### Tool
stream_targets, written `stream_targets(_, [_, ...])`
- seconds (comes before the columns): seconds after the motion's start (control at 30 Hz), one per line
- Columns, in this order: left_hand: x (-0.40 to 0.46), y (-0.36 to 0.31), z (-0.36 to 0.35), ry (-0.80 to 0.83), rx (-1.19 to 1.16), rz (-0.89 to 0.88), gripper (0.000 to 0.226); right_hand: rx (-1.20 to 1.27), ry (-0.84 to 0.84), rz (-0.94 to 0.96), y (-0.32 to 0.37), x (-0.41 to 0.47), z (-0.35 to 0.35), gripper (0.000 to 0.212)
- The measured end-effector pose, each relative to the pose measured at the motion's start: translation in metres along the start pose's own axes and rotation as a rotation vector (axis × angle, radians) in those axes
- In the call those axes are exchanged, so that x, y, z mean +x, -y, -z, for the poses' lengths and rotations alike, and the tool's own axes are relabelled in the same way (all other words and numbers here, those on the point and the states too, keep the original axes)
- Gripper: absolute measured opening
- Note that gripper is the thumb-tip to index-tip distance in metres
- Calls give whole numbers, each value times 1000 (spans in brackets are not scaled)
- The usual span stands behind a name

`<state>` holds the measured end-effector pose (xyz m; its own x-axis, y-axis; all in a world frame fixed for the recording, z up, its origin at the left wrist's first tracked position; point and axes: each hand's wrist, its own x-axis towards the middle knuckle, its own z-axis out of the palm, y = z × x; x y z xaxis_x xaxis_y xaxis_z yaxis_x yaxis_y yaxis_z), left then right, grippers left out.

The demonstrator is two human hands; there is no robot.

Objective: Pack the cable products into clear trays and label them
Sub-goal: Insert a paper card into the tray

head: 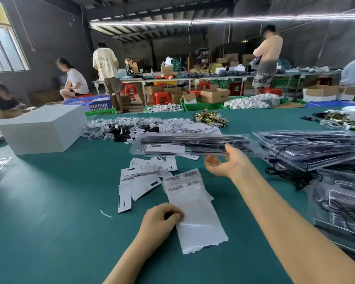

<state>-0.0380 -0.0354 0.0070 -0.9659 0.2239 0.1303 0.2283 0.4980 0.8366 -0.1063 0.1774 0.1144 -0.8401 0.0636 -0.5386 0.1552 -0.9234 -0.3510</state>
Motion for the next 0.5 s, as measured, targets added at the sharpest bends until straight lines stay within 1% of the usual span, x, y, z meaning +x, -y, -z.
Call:
stream_targets(0.07, [1,2,1,-2,-11,-2,23,-66,-16,-16,-11,27,-14,25])
stream_targets(0.17, [3,5,1,-21,-34,-2,24,-193,-67,40,-19,63,-29,31])
stream_targets(0.3, [5,7,2,-35,-57,3,25,-385,-152,97,-20,96,-35,30])
stream_targets(0.37, [5,7,2,-39,-60,6,26,-496,-225,72,-19,107,-34,32])
stream_targets(0.43, [5,8,2,-45,-64,8,26,-596,-308,29,-18,112,-31,29])
stream_targets(0.5, [5,8,2,-47,-66,11,26,-628,-350,-2,-18,117,-27,25])
